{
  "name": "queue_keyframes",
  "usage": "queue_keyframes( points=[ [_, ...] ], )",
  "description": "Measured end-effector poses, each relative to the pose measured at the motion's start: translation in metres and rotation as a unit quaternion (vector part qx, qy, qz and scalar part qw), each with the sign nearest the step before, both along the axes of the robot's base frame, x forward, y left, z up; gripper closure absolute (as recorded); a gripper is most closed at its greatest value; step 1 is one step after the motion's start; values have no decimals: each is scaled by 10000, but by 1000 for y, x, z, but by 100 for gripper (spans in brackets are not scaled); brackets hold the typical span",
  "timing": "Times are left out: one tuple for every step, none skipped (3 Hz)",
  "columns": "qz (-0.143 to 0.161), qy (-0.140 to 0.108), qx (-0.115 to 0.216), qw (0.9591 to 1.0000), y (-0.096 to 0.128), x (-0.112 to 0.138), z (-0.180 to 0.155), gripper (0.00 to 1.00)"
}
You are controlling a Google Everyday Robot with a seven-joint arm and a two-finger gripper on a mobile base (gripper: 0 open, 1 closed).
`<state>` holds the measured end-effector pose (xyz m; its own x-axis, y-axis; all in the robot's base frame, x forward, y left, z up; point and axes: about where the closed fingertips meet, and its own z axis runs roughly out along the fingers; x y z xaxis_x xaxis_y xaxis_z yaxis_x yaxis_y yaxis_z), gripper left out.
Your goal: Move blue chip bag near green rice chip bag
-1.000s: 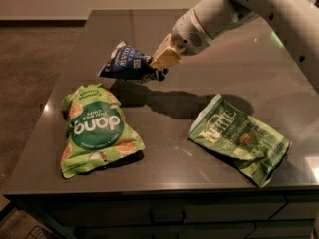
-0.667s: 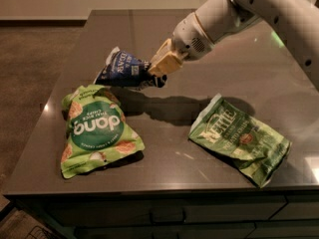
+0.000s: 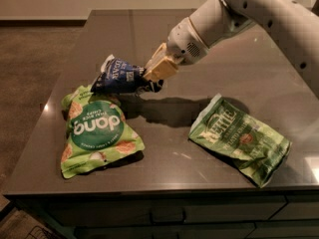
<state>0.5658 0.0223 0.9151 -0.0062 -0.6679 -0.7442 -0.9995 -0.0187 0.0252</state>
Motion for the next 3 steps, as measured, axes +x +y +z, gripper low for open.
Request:
queue_keyframes(
  points=[
    [17,5,1,10000,2,0,-1,12],
    [30,10,2,10000,4,0,-1,0],
    [30,10,2,10000,4,0,-2,0]
  ],
)
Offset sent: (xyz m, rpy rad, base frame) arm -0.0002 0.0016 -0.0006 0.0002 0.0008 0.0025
